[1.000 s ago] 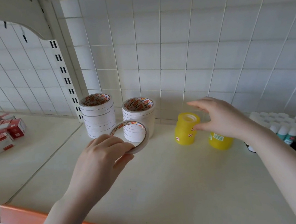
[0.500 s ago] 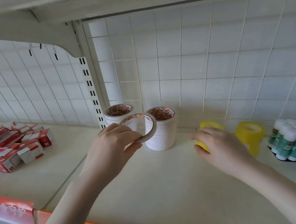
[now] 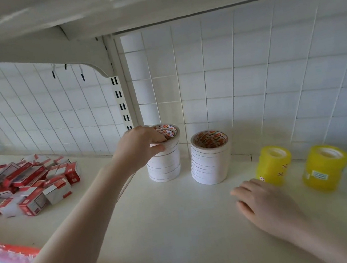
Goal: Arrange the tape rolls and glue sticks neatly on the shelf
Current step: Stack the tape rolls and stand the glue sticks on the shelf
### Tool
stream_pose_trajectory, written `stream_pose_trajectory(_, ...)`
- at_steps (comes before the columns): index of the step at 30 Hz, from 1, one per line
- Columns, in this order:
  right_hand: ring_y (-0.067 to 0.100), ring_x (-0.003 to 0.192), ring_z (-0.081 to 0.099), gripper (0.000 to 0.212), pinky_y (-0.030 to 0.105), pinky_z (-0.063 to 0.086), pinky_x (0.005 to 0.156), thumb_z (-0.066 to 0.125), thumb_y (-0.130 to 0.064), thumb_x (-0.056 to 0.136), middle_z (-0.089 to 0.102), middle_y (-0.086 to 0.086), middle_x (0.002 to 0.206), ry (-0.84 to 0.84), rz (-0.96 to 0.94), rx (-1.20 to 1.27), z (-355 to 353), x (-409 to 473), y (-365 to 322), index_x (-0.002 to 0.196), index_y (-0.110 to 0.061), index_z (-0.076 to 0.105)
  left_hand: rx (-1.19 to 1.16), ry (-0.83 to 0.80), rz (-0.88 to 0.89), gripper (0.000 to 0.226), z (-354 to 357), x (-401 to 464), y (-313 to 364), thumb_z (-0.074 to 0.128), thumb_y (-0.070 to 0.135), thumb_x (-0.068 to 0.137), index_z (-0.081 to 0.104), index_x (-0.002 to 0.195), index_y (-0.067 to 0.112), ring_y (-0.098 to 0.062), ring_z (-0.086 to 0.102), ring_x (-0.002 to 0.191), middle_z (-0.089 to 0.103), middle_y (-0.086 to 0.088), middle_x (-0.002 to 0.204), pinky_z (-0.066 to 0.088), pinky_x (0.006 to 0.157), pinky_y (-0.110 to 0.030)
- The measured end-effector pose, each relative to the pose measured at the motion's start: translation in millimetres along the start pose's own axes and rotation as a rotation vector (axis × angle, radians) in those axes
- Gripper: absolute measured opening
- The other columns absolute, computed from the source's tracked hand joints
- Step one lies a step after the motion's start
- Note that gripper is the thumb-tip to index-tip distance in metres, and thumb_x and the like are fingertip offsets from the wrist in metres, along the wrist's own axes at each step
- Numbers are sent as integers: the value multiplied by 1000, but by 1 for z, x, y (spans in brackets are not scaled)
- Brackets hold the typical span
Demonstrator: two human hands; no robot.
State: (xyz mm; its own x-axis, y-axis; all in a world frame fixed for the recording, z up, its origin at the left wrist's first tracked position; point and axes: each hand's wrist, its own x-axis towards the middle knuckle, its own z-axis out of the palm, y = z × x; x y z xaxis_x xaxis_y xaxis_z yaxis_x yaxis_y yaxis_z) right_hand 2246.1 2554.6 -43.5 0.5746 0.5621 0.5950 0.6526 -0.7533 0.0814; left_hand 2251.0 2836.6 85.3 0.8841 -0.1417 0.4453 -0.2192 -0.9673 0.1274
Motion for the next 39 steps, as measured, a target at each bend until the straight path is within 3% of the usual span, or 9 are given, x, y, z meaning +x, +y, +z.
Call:
stream_pose_trajectory(5,17,61,54,23,31,47,49,39,-24,77,52,-5,64,12,17,-8,2,-2,-2,67,-20,59,-14,-46,-19,13,0,8,-8,67,23,84,72,96,24,-21,56,90,65,5,91,45,81,-36)
stream_pose_trajectory(11,18,62,53,24,32,48,51,40,-23,79,52,-3,66,22,24,3,3,-2,-4,67,-19,60,-76,-115,-58,9,-1,15,-14,70,24,82,73,90,27,-15,54,84,57,15,78,43,75,-28)
stream_pose_trajectory(20,18,63,52,26,33,47,52,39,-22,81,52,-2,67,24,32,17,4,-2,-4,68,-17,61,-176,-220,-98,14,-8,22,-20,74,23,77,74,91,24,-13,59,85,67,7,85,46,81,-27)
stream_pose_trajectory(26,18,63,52,24,32,48,53,40,-21,81,52,-3,68,21,33,31,4,-3,-4,69,-18,61,-243,-274,-107,13,-12,25,-26,75,21,76,74,88,28,3,56,78,64,19,81,38,71,-12)
stream_pose_trajectory(39,16,65,52,25,31,47,56,40,-22,82,53,-4,71,-17,58,56,0,-4,-4,72,-19,62,-315,-317,-158,13,-12,28,-26,78,20,72,73,79,29,-4,60,82,67,14,82,42,74,-14)
